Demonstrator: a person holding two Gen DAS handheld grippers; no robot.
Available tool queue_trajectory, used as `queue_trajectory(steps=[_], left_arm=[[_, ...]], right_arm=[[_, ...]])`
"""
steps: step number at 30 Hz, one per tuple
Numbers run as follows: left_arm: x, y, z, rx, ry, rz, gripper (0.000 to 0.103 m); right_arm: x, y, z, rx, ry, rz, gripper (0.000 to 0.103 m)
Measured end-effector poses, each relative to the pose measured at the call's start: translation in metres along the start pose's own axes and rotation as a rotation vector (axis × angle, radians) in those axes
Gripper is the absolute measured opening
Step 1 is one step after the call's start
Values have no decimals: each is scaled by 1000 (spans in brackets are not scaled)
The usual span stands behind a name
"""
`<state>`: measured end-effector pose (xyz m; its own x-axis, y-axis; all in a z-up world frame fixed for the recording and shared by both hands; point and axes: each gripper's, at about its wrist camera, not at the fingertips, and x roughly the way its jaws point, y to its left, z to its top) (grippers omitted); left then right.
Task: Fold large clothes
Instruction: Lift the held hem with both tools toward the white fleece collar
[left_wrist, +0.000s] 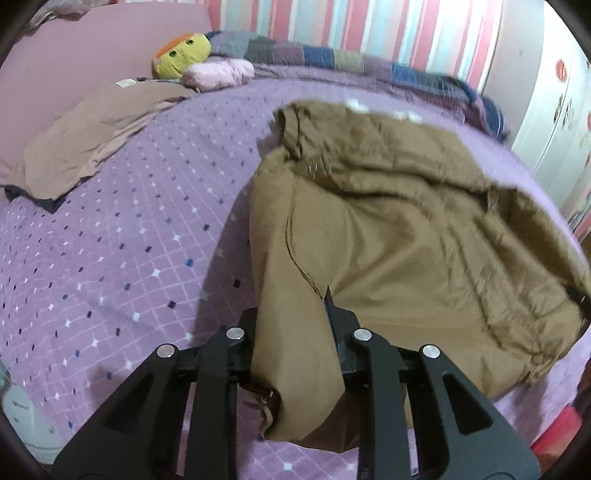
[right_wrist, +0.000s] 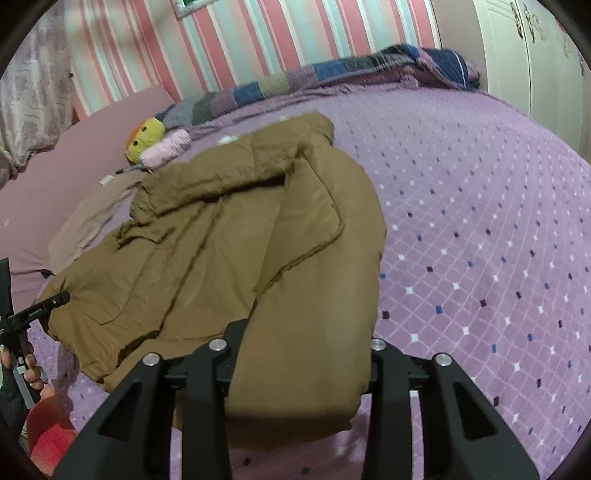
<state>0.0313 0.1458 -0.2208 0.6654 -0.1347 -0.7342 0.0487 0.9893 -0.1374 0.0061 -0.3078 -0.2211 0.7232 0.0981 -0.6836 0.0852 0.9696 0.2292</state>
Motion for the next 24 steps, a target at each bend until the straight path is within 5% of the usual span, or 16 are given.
queue_trajectory(steps=[6,16,19,24], left_arm=[[-56,19,23,-62,-96,-40,23],[-150,7,99,4,-304,-14,22],[-133,9,119,9,-301,20,23],[-77,8,141,4,-179,55,23]], right_arm=[[-45,14,12,-14,-81,36,36],[-132,53,85,-86,-320,102,36],[-123,56,103,-100,-339,89,36],[-69,39,117,-5,-261,70,36]])
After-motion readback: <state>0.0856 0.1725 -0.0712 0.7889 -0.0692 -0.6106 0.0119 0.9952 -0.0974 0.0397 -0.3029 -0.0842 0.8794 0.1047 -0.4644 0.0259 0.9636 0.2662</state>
